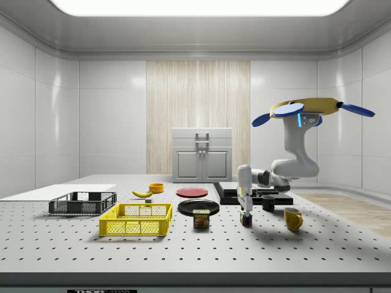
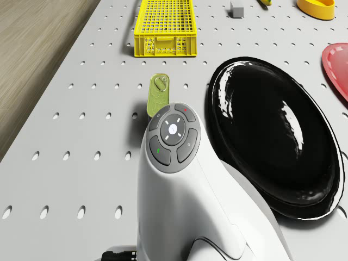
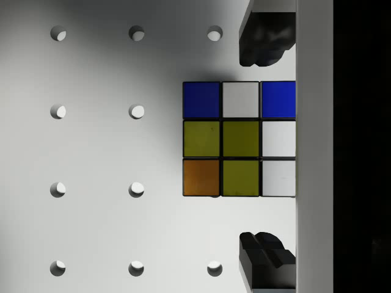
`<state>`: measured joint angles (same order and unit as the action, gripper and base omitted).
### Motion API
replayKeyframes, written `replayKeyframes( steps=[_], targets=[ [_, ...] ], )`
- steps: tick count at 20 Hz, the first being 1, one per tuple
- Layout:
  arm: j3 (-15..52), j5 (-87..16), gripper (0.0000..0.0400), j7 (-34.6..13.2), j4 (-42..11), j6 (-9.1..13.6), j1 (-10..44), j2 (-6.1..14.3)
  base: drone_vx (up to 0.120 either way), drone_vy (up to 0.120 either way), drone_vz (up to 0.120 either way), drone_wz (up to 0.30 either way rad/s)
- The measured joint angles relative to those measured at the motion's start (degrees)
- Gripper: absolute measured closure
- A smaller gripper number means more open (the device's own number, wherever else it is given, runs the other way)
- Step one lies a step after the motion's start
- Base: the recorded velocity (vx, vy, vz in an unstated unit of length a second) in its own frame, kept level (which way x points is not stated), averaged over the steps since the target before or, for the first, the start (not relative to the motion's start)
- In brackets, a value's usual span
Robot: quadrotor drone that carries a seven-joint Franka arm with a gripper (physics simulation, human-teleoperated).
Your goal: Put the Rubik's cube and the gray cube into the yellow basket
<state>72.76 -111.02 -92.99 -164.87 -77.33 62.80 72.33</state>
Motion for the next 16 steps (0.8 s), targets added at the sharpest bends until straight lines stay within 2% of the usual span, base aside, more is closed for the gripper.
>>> replayKeyframes(
  steps=[9,16],
  targets=[
    [-3.27,-2.66,0.0000,-0.79,0.85,-3.22,1.13,2.16,0.000,0.000,0.000,0.000],
    [-4.15,-3.25,0.0000,-1.09,1.22,-4.67,1.63,3.28,0.000,0.000,0.000,0.000]
  ],
)
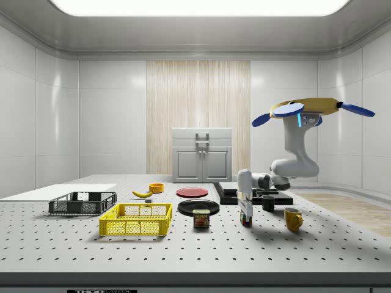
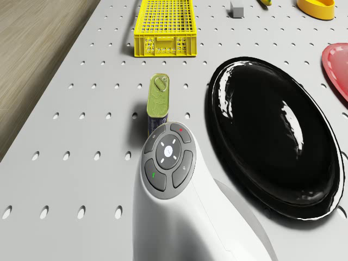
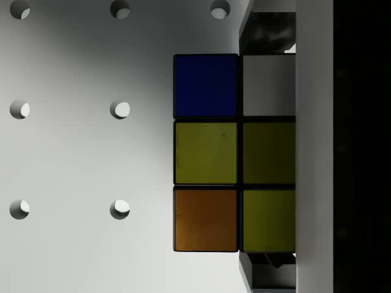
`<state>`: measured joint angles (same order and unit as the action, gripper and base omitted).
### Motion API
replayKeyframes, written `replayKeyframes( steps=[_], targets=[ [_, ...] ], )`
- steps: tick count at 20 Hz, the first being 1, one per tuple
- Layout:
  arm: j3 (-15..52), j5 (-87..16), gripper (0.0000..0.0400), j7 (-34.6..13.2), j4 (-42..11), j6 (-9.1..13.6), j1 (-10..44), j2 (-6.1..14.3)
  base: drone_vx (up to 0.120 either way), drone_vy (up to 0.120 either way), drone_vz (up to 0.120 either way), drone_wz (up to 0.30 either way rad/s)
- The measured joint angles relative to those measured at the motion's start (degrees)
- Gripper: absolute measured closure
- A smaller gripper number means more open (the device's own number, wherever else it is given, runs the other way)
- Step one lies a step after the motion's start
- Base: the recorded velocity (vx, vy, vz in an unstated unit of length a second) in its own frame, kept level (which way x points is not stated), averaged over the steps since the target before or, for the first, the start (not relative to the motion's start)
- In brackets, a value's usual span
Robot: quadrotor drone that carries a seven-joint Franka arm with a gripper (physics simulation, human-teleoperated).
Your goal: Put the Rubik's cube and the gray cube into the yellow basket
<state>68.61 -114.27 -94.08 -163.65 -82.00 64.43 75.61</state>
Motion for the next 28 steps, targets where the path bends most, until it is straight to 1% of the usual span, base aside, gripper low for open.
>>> replayKeyframes(
  steps=[2,5,10,17,21,25,28],
  targets=[
    [-0.13,-0.06,0.0000,-0.07,0.07,-0.33,0.12,0.28,0.000,0.000,0.000,0.000],
    [-0.20,-0.03,0.0040,-0.19,0.15,-0.74,0.28,0.65,0.000,0.000,0.000,0.000],
    [-0.16,0.15,0.0065,-0.39,0.22,-1.31,0.53,1.22,0.000,0.000,0.000,0.000],
    [0.05,0.54,0.0073,-0.65,0.28,-1.98,0.84,1.95,0.000,0.000,0.000,0.000],
    [2.02,2.50,0.0074,-1.02,-0.18,-1.44,0.99,2.11,0.000,0.000,0.000,0.000],
    [5.17,5.58,0.0075,-1.55,-0.79,-0.51,1.25,2.18,0.000,0.000,0.120,0.000],
    [6.86,7.27,0.0075,-1.88,-1.03,-0.23,1.48,2.41,0.000,0.000,0.120,0.000]
  ],
)
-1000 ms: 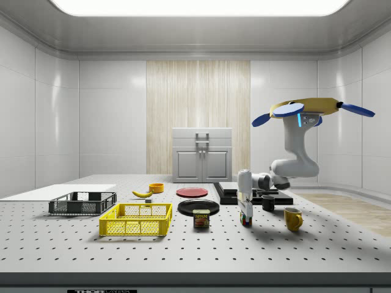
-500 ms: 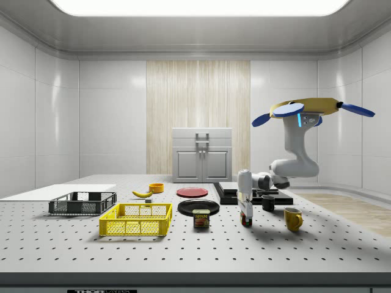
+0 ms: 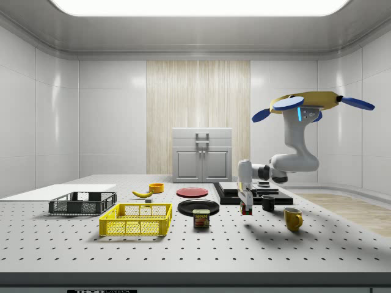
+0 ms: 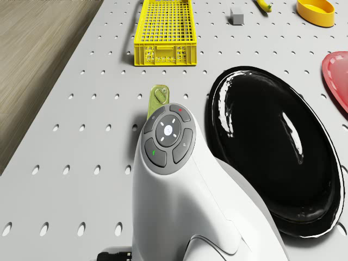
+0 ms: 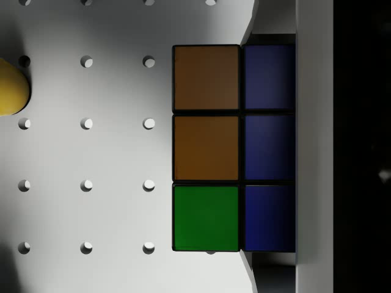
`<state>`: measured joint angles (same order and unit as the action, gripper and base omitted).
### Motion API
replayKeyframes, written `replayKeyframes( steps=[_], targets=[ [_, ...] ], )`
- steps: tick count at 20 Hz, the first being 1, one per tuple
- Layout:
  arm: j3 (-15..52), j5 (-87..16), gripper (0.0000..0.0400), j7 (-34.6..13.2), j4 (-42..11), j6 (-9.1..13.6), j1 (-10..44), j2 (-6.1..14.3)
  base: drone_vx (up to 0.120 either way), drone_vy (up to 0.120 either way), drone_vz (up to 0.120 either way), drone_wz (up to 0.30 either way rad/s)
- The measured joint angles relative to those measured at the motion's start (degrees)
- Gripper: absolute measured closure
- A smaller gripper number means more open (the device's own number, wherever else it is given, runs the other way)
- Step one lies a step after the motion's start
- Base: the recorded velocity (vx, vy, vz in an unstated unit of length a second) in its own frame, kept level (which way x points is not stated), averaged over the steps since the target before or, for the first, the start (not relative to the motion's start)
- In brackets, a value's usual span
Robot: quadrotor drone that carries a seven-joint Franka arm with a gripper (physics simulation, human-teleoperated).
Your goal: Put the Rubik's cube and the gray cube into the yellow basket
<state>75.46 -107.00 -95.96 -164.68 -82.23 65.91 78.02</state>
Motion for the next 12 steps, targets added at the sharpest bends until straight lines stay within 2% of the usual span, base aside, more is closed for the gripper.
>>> replayKeyframes(
  steps=[7,9,12],
  targets=[
    [1.76,1.94,0.0075,-0.46,-0.15,-0.41,0.42,0.93,0.006,0.000,0.120,0.000],
    [1.98,2.23,0.0075,-0.55,-0.15,-0.65,0.51,1.23,0.120,0.000,0.120,0.000],
    [2.20,2.56,0.0075,-0.67,-0.14,-1.05,0.64,1.70,0.120,0.013,0.013,0.000]
  ],
)
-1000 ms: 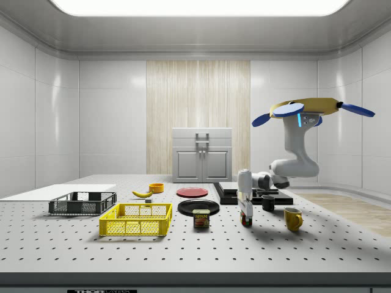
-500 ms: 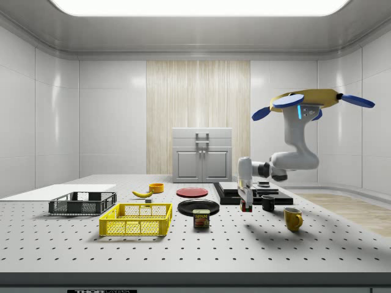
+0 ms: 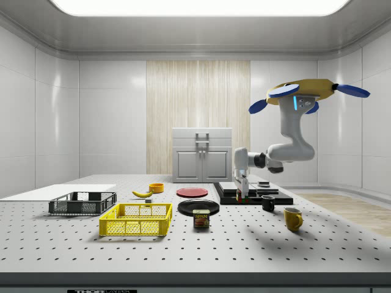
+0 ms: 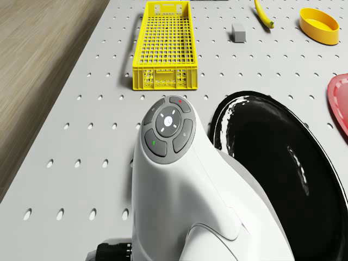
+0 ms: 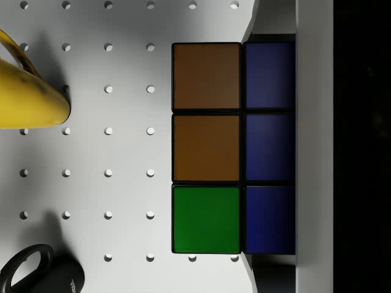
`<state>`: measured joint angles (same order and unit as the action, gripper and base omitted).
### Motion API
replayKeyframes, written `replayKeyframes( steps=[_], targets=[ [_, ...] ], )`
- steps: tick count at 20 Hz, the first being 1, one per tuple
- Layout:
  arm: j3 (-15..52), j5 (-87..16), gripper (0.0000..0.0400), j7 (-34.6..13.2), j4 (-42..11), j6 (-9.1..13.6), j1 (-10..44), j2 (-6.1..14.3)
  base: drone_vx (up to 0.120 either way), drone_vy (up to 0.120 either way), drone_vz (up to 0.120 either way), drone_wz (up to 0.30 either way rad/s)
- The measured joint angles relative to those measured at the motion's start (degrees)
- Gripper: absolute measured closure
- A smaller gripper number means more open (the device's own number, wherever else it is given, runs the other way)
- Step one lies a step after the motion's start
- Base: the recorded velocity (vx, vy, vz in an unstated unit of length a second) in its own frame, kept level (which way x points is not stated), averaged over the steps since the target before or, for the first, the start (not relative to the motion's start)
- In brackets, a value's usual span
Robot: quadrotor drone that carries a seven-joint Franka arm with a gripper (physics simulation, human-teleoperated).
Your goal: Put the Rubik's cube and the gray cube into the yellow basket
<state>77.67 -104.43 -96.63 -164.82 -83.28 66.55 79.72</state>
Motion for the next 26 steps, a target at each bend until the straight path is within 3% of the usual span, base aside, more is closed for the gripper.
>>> replayKeyframes(
  steps=[4,26],
  targets=[
    [0.20,0.34,0.0075,-0.14,0.02,-0.55,0.15,0.62,0.120,0.120,0.000,0.000],
    [0.77,1.65,0.0075,-0.71,0.15,-3.31,0.83,3.59,0.120,0.000,0.000,0.000]
  ],
)
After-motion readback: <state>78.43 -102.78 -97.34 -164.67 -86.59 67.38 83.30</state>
